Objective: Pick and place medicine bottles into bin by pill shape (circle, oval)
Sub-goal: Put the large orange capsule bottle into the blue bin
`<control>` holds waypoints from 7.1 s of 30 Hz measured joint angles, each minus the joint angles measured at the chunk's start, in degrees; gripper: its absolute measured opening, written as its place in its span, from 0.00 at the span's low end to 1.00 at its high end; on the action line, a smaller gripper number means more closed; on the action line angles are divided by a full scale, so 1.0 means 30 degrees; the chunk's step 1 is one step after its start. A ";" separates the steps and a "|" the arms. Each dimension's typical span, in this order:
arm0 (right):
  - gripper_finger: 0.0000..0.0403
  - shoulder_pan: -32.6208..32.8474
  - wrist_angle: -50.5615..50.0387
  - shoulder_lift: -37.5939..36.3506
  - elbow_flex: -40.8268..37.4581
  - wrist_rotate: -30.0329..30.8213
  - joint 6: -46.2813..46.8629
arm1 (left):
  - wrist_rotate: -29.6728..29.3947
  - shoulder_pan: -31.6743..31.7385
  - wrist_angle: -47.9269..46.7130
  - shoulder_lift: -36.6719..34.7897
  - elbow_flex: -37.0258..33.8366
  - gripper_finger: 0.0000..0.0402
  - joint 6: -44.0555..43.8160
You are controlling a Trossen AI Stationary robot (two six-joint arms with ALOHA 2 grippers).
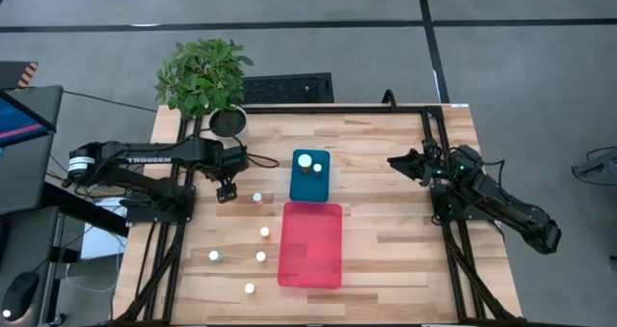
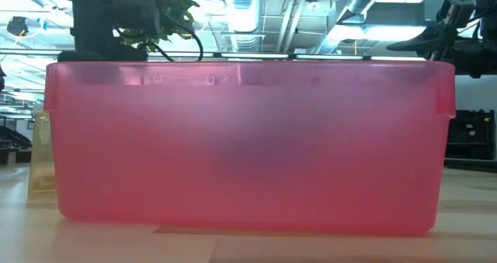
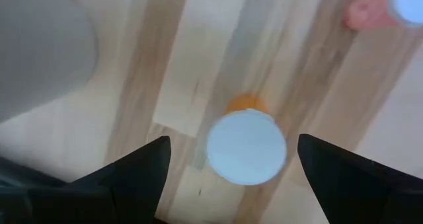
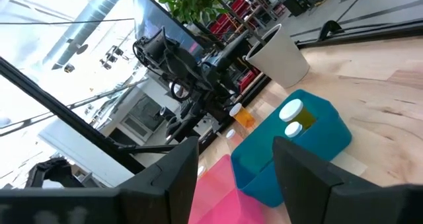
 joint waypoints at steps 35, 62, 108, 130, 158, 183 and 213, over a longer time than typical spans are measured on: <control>0.51 0.0000 -0.0007 0.0005 0.0000 -0.0007 -0.0002 | 0.0616 0.0292 0.0889 0.0000 -0.1188 0.77 0.1097; 0.51 0.0000 -0.0007 0.0007 -0.0007 -0.0022 -0.0014 | 0.0262 -0.0118 0.0581 0.0016 0.0107 0.48 -0.1135; 0.51 0.0004 -0.0015 0.0004 -0.0007 -0.0124 -0.1013 | 0.0340 -0.0175 0.1275 0.0029 -0.1319 0.76 -0.0193; 0.51 0.0002 -0.0015 0.0000 -0.0004 -0.0117 -0.0998 | 0.0047 -0.0182 0.1270 0.0007 -0.1233 0.44 -0.0317; 0.51 0.0007 -0.0015 0.0000 -0.0007 -0.0117 -0.1005 | -0.0058 -0.0189 0.1370 0.0029 -0.1137 0.75 -0.0548; 0.51 0.0001 -0.0015 0.0006 -0.0006 -0.0117 -0.1005 | 0.0093 -0.0182 0.1366 0.0029 -0.1137 0.75 -0.0445; 0.51 0.0000 0.0007 0.0000 -0.0006 -0.0117 -0.1027 | 0.0412 -0.0131 0.1610 0.1581 -0.1158 0.48 -0.0616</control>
